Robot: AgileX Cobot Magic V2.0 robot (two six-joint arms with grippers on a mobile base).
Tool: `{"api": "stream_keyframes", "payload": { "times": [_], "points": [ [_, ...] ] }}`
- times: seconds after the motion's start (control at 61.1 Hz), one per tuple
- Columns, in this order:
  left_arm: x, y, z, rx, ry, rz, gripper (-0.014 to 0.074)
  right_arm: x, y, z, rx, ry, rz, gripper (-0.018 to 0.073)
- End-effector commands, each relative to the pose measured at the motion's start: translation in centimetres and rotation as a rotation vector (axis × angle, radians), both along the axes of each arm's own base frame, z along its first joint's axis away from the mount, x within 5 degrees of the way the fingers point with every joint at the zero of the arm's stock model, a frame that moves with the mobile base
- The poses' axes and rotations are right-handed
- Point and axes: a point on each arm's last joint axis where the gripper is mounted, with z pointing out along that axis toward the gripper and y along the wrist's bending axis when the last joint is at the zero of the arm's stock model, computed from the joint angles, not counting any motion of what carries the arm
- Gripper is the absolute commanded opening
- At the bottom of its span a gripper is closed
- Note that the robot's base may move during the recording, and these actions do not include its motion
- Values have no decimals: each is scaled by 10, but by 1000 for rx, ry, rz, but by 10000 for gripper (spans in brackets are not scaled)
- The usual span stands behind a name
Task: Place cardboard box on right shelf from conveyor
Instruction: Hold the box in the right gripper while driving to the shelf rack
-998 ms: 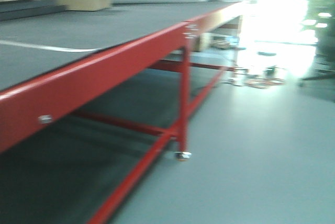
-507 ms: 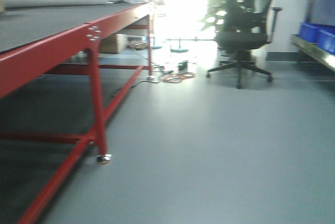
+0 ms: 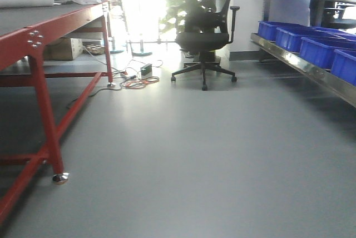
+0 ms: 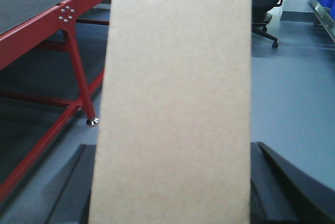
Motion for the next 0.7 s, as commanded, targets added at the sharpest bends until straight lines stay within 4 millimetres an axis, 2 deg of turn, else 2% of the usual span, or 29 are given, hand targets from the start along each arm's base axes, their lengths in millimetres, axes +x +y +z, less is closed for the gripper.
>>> {"api": "stream_keyframes", "payload": {
  "times": [0.0, 0.687],
  "points": [
    [-1, 1, 6, -11, -94, 6, -116, -1, 0, 18, 18, -123, 7, 195],
    [-1, 1, 6, -11, -92, 8, -116, -1, 0, 18, 18, -123, 7, 195]
  ]
}}
